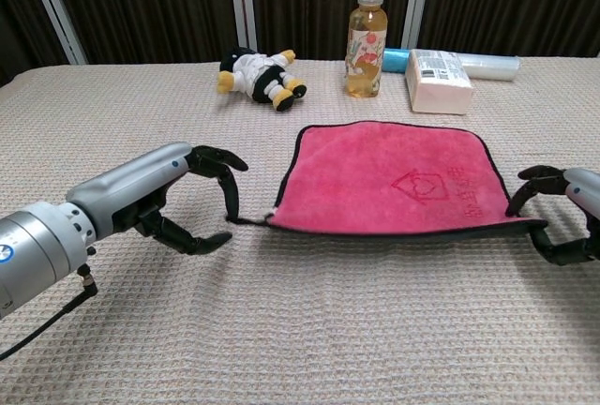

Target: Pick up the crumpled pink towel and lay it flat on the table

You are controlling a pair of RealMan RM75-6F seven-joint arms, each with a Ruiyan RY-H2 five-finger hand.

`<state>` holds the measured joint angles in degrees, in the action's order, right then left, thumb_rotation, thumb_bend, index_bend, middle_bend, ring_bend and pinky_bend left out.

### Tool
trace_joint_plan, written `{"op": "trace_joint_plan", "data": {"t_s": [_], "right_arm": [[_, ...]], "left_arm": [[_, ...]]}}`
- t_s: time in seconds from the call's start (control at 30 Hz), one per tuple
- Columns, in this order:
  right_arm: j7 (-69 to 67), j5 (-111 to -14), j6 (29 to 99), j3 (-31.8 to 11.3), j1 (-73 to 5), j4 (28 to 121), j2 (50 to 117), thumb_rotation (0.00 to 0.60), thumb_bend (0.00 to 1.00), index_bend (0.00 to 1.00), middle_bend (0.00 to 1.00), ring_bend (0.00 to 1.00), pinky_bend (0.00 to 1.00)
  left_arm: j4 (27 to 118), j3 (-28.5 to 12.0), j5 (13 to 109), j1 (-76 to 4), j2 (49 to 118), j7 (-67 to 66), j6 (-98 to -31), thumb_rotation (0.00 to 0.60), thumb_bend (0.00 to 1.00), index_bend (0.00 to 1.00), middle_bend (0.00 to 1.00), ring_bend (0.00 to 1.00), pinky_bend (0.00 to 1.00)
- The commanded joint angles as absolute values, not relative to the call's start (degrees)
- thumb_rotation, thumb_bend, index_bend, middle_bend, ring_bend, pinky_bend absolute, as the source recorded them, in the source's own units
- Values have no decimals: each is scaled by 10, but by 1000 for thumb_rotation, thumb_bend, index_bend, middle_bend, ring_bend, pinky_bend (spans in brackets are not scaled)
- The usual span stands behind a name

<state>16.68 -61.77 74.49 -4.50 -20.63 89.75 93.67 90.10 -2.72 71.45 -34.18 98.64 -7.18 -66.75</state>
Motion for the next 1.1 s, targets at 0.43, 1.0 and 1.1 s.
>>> {"op": "trace_joint_plan", "data": {"t_s": [0.43,1.0,1.1], "right_arm": [[138,-674,755,-20,-170,928,889,600,404,0,0,0,0],[89,-767,809,-34,-142,869,787,600,398,0,0,0,0],[76,-774,819,-36,-135,844,781,600,345,0,0,0,0]], "left_arm": [[953,-10,718,-326,908,-62,-623,600,196,242,57,0,0],[937,7,819,-212,817,-131,-838,600,175,188,40,0,0],[933,11,823,-174,802,-126,-890,600,113,147,13,0,0]]}}
